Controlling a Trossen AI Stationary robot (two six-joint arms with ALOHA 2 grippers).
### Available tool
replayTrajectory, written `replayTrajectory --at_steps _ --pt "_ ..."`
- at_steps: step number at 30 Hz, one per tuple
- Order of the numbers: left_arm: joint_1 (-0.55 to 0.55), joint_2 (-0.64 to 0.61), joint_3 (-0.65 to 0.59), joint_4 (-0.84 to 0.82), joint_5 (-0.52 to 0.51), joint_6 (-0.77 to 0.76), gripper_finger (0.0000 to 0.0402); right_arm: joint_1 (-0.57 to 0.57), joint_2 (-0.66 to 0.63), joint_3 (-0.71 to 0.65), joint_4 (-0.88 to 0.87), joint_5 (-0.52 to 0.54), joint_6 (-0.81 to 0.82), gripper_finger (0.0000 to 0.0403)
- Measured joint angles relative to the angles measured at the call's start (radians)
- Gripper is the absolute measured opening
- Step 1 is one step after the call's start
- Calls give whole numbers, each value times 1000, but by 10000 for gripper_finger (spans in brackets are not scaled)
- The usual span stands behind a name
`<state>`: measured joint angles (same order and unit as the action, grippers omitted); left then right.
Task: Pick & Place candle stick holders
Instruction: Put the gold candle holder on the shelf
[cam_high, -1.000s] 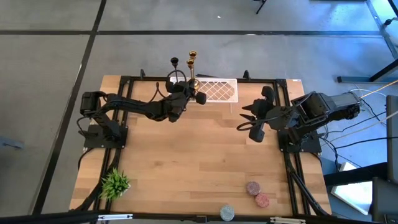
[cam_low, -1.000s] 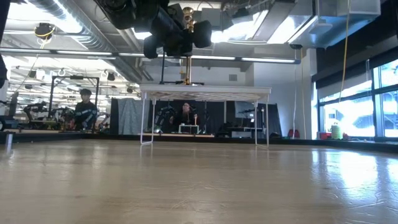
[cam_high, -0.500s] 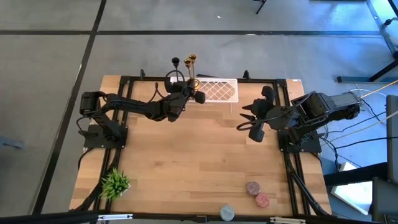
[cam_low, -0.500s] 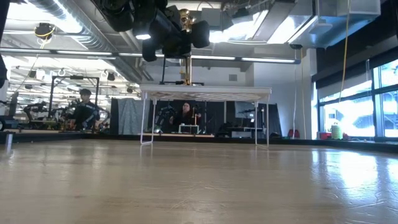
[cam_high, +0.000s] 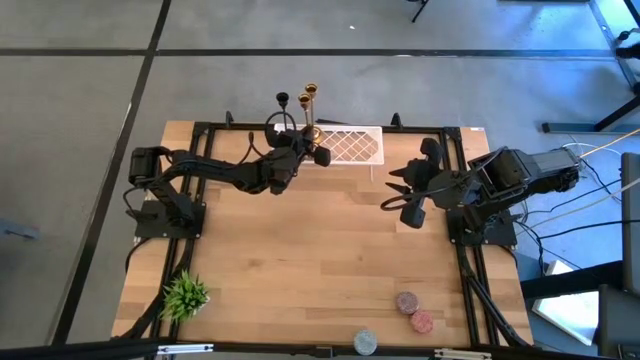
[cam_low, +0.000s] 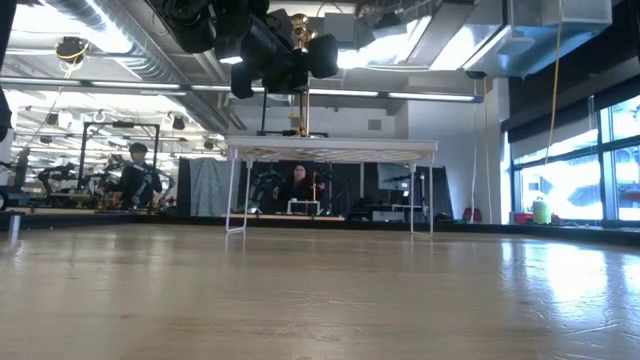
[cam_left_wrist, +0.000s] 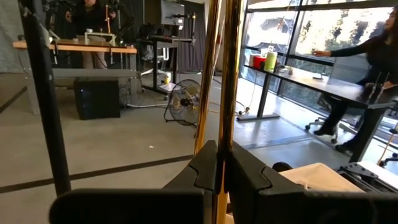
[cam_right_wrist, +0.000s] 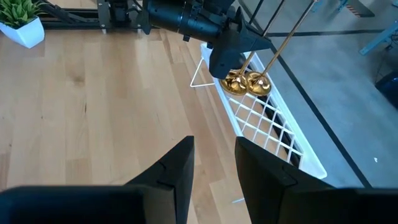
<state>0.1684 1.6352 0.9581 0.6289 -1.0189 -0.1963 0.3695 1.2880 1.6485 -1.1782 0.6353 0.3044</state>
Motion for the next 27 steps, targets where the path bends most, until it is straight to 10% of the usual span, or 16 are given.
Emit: replayTrajectory --at_steps 27 --pt "16 1 -2 50 156 8 12 -1 0 0 0 0 -6 119"
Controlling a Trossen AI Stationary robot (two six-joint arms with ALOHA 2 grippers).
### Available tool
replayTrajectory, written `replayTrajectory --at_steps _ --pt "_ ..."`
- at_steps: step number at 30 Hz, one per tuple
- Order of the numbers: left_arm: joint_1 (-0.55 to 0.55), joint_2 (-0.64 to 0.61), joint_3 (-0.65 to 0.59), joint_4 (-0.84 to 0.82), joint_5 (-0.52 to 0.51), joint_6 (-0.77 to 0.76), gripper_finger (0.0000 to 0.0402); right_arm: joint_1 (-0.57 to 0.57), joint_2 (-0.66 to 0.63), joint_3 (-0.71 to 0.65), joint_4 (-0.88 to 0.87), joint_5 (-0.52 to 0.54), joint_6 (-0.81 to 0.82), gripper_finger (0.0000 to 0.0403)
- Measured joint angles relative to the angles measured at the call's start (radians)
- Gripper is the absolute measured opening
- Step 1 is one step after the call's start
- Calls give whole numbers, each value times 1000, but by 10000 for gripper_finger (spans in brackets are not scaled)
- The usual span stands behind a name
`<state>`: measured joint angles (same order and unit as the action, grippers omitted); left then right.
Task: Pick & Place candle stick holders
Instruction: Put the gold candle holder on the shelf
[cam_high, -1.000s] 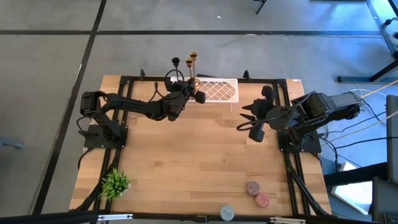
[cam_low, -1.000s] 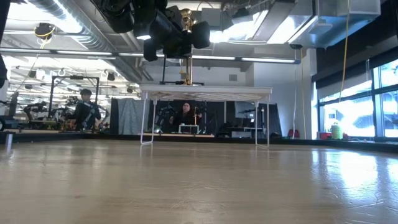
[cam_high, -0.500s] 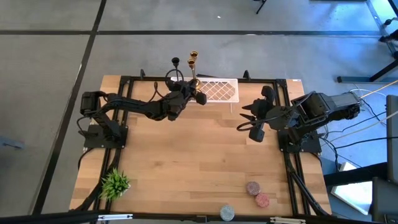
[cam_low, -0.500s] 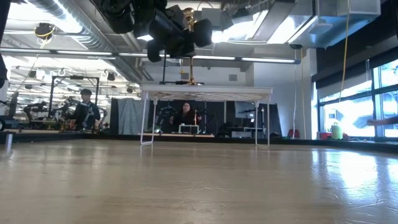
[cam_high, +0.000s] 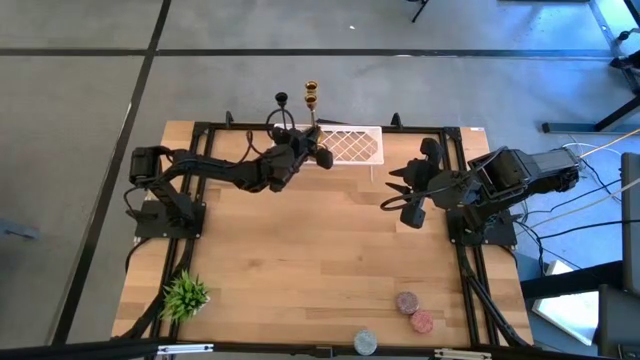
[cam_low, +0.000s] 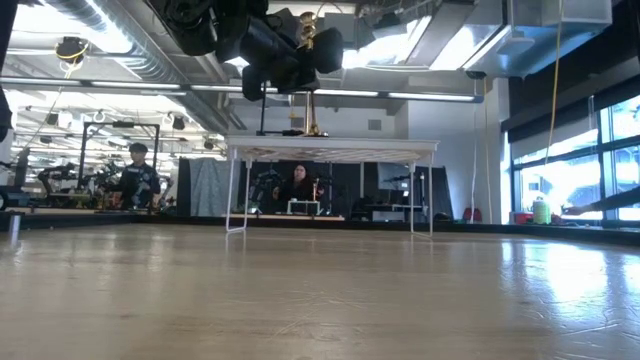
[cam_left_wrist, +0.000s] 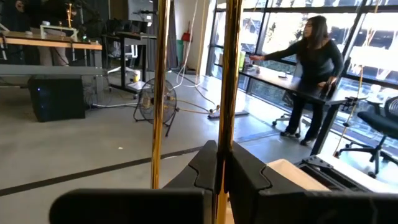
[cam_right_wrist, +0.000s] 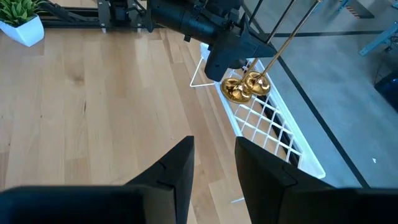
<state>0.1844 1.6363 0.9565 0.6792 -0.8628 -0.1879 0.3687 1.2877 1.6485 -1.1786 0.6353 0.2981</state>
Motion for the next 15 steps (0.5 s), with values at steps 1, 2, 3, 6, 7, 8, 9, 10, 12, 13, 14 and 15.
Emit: replayTrajectory --at_steps 1,2,3,6,7,8,9,10,12,13,14,15 --pt "1 0 0 5 4 0 12 0 0 0 0 0 0 119" --pt "2 0 0 6 8 0 12 0 0 0 0 0 0 119" --pt "2 0 0 6 9 0 12 0 0 0 0 0 0 119" --pt "5 0 0 7 21 8 12 0 0 0 0 0 0 119" --pt "5 0 0 9 27 8 12 0 0 0 0 0 0 119" --pt "7 0 0 10 38 9 12 0 0 0 0 0 0 119" --pt "8 0 0 12 55 9 12 0 0 0 0 0 0 119" --pt "9 0 0 16 68 12 12 0 0 0 0 0 -1 119" --pt "9 0 0 28 79 23 12 0 0 0 0 0 -4 119" --pt "9 0 0 34 86 27 12 0 0 0 0 0 -7 119" --pt "11 0 0 37 98 29 12 0 0 0 0 0 -10 119" --pt "13 0 0 38 107 29 12 -2 0 0 0 0 -12 119"
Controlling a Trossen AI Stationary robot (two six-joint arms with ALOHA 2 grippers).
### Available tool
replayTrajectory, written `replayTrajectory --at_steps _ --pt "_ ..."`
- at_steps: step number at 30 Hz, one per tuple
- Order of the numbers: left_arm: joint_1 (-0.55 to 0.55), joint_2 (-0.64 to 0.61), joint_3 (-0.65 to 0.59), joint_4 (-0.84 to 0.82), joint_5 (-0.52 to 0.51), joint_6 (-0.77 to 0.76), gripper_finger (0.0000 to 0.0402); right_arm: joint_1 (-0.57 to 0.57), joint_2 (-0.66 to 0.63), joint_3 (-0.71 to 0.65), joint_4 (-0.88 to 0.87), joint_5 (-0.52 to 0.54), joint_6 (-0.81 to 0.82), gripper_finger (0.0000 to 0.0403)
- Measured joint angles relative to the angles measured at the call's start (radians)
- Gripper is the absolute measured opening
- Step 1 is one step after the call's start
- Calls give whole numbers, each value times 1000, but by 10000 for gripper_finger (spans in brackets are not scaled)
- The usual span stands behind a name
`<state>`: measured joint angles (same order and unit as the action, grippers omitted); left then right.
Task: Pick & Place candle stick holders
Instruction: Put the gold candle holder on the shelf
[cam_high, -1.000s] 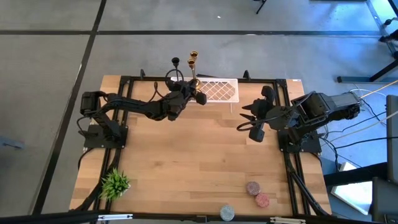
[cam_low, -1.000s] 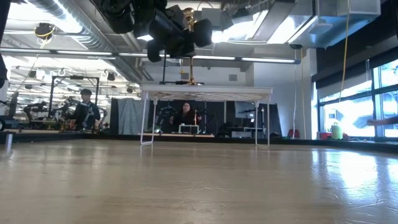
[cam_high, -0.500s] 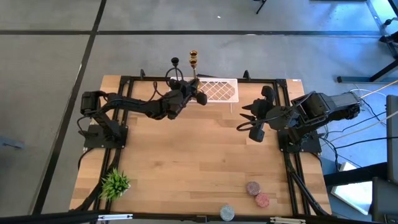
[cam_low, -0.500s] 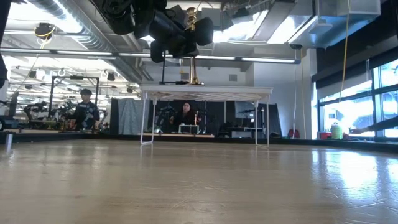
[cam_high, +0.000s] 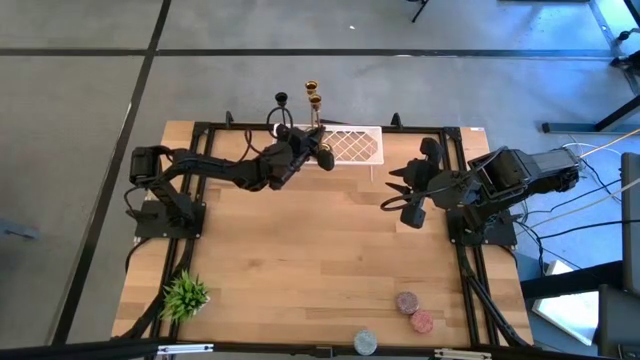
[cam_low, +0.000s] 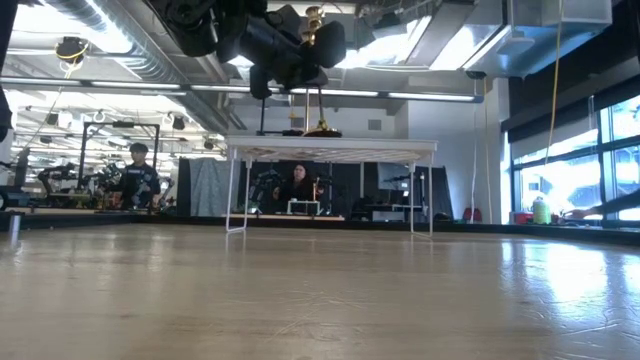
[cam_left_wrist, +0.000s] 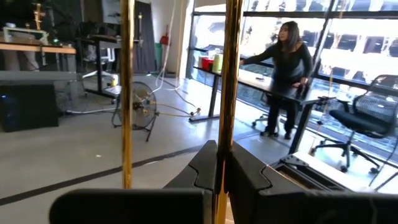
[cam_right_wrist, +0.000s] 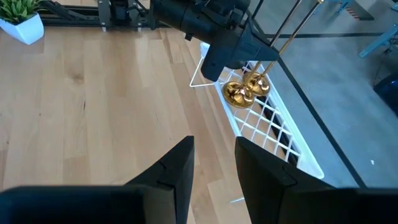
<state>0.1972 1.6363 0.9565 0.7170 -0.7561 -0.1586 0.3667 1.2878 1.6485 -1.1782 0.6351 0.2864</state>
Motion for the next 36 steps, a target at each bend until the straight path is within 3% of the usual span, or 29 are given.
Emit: replayTrajectory --at_steps 15,22,30,36 --pt "50 0 0 8 149 21 12 0 0 0 0 0 -2 119" --pt "61 57 19 25 212 15 12 -1 0 0 0 0 -6 119" --pt "35 133 119 19 176 74 12 -7 0 0 -23 0 -6 119" --pt "27 132 126 2 123 76 12 -7 0 0 -26 0 -5 119"
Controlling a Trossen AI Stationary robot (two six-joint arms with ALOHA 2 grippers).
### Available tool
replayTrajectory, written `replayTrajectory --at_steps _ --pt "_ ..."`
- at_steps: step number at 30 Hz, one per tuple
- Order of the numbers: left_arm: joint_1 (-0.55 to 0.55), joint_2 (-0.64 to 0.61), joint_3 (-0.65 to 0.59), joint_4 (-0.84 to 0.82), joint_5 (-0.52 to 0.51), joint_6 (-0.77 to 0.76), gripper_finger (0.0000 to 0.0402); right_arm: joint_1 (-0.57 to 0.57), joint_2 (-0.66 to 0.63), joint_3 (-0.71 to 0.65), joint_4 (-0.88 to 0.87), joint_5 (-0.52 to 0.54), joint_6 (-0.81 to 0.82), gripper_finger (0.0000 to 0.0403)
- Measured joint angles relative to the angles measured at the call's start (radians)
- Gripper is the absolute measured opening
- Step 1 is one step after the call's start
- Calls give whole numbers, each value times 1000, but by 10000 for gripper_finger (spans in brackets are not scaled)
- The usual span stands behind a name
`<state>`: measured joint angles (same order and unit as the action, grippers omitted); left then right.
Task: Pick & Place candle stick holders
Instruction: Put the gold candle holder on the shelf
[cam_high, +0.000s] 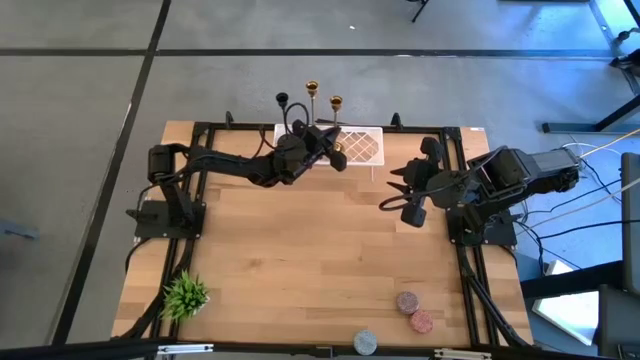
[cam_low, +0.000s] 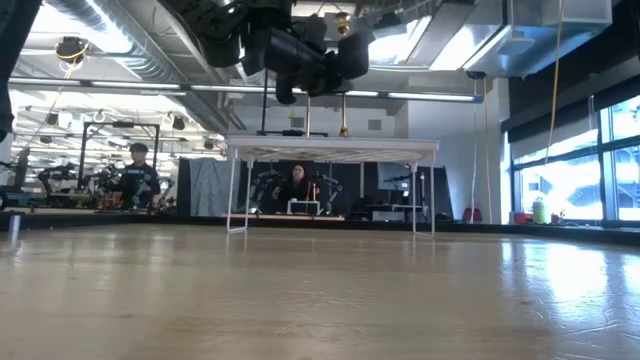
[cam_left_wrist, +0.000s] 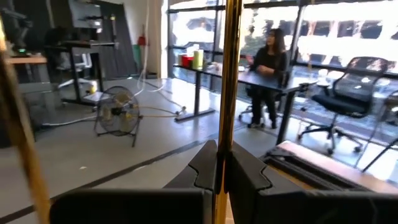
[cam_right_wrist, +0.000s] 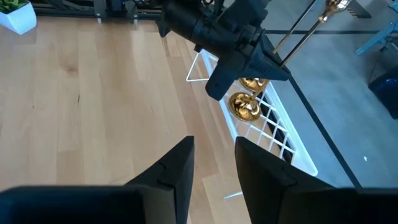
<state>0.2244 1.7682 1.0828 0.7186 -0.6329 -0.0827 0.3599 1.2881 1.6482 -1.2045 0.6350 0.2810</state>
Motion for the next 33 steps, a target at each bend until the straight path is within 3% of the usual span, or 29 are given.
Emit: replayTrajectory --at_steps 22,33 --pt "-43 -4 0 -30 -177 -9 12 0 0 0 4 9 4 119" --pt "-40 -5 0 -42 -197 -37 12 0 0 0 2 9 2 119"
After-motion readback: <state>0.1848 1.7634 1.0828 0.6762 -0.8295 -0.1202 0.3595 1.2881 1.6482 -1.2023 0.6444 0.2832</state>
